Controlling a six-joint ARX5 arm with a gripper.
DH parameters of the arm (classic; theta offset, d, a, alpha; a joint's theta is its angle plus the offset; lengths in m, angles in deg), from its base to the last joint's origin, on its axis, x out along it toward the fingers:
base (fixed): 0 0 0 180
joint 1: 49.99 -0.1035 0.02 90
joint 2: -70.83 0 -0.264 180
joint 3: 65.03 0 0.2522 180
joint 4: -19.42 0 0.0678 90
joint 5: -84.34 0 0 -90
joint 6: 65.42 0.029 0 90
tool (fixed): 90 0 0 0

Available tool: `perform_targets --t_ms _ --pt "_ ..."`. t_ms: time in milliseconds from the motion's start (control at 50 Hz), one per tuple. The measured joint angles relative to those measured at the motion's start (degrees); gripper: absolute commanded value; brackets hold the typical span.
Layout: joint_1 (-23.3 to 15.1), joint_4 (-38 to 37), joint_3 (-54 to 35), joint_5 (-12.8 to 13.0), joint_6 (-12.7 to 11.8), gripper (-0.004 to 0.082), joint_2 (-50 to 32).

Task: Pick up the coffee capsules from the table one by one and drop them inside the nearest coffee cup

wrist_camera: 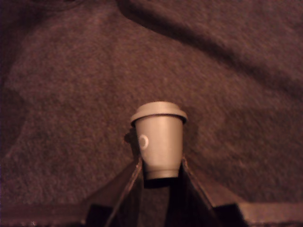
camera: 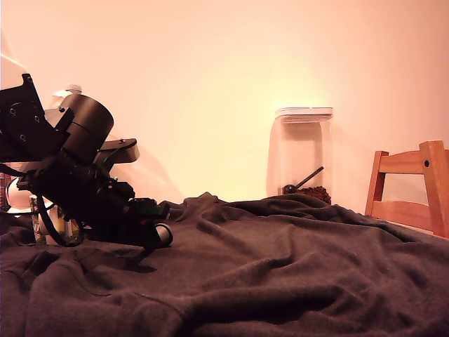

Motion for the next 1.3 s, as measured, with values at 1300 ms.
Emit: perform_targets --t_ms 1300 --pt "-10.08 30.36 -1.95 2.4 1.49 0.0125 -40.57"
